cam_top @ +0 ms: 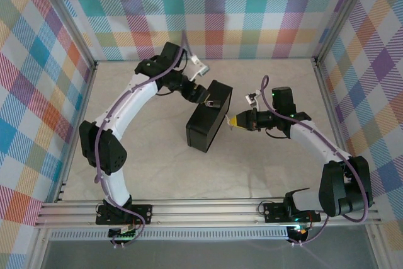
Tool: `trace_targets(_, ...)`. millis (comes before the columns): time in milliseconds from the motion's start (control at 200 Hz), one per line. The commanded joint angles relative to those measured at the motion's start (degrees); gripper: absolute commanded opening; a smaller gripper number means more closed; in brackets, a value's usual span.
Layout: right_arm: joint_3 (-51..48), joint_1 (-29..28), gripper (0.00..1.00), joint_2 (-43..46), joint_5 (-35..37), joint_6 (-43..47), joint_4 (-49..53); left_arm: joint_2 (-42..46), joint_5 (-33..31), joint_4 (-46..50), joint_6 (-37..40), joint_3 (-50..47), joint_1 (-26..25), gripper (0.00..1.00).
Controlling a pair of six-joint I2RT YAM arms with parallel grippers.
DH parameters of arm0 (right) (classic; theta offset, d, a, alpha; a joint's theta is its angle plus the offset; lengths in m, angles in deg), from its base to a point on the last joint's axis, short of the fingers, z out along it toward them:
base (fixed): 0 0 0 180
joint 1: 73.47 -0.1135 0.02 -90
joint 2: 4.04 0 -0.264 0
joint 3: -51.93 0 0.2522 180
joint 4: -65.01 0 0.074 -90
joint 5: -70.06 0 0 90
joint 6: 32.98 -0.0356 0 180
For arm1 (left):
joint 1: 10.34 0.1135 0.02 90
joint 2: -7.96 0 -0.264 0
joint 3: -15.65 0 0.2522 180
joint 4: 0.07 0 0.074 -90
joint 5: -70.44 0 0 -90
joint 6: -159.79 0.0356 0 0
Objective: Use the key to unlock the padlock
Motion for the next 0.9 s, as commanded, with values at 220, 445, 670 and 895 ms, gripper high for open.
trace_targets(220, 1.57, 1.63, 0.03, -1.33, -2.37, 2.2, 3.14, -10.08, 7.78, 10.26, 27.46, 12.29, -2.82, 0.69)
trace_targets(445, 2.34, 2.24, 0.03, -1.56, -2.16, 2.8, 5.47, -12.49, 6.74, 11.12, 32.27, 11.82, -3.31, 0.66)
trace_targets(670, 3.55, 2.36, 0.03, -2.73, -2.74, 3.57, 7.64, -14.75, 5.39, 12.66, 35.42, 12.13, -3.31, 0.64)
trace_targets(895, 5.21, 2.34, 0.03, -4.43, -3.38, 4.32, 10.03, -15.88, 3.78, 13.35, 38.47, 10.95, -3.53, 0.54)
